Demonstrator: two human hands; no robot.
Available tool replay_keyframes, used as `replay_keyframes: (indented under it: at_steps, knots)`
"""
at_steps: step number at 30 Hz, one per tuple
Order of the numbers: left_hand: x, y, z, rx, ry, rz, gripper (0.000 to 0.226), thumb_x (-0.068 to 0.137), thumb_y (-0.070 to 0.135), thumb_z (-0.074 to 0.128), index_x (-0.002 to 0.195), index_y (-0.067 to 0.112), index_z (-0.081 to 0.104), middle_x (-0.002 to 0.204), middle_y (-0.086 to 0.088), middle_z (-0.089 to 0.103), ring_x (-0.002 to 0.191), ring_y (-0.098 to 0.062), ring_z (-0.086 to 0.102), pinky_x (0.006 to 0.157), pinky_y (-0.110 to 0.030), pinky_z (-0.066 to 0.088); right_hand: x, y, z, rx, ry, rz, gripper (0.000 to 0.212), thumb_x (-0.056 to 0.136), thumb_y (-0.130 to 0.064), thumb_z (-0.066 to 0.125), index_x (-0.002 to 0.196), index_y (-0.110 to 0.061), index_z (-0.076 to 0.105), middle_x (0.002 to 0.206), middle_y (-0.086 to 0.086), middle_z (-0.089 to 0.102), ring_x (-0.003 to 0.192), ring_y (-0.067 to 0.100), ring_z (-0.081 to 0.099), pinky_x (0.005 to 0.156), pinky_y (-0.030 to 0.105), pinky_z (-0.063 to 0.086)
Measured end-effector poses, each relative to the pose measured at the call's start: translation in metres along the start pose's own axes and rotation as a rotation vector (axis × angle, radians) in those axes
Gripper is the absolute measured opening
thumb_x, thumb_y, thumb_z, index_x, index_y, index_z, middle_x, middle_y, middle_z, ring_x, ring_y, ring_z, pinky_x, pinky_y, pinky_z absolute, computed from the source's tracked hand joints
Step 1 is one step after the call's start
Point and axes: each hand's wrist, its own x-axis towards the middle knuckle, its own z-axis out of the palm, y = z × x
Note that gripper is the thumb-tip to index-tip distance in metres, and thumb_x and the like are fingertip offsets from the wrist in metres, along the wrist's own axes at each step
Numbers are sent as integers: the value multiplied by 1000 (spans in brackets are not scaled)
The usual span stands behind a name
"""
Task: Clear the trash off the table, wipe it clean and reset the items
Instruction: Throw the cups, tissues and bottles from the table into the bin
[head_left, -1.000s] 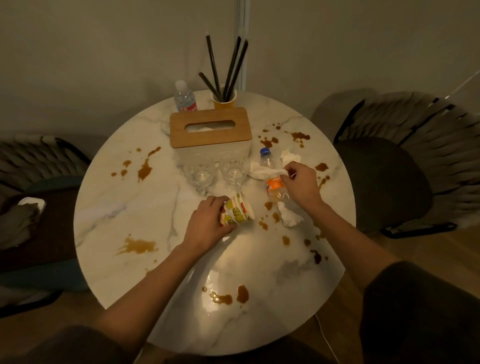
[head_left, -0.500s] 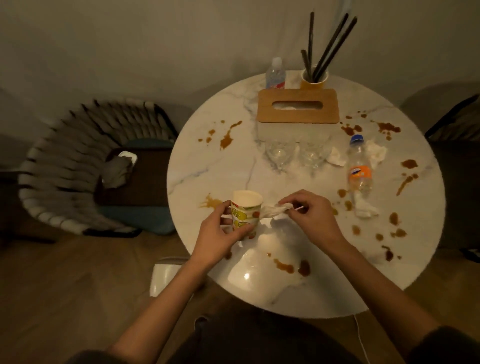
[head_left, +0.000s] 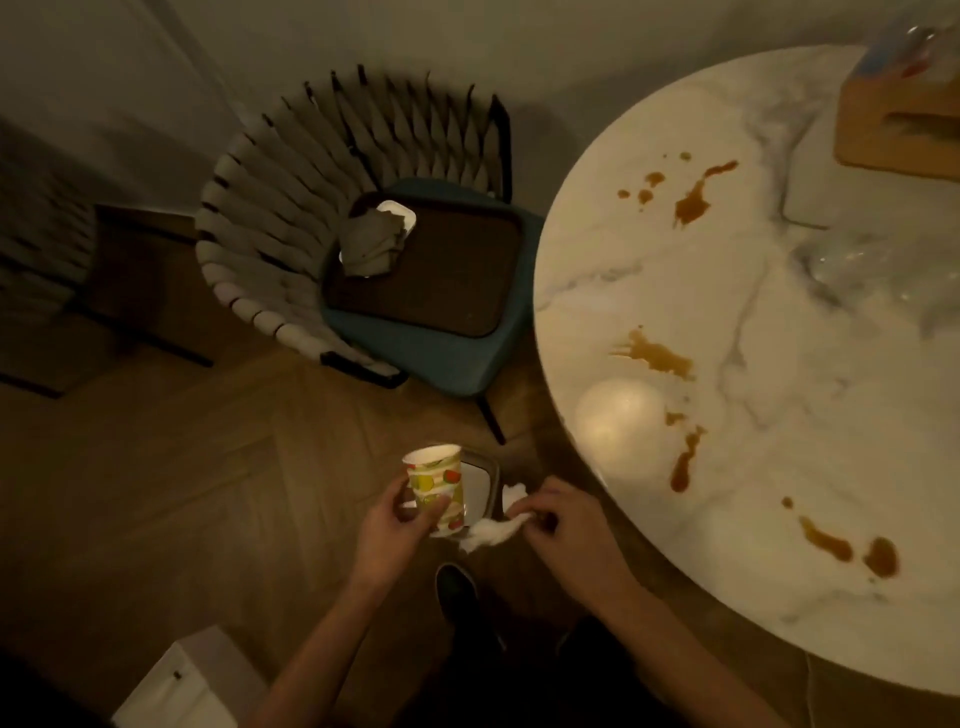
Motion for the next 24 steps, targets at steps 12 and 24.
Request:
replay_keyframes:
  at_steps: [12, 24]
  knots:
    - [162, -173, 57, 142, -235, -300, 35, 81, 50, 69, 86, 22, 50, 87, 2, 67, 78, -14, 67, 63, -33, 57, 114, 155, 144, -34, 12, 618, 17, 86, -5, 65, 93, -14, 77, 65, -8, 67, 58, 1, 61, 51, 11, 44]
    - [245, -248, 135, -788, -47, -920, 60, 93, 44, 58, 138, 8, 43, 121, -19, 65, 97, -31, 69, 64, -37, 56, 162, 246, 206, 163, 22, 739, 20, 97, -14, 53, 84, -17, 69, 80, 10, 73, 76, 23, 70, 73, 37, 56]
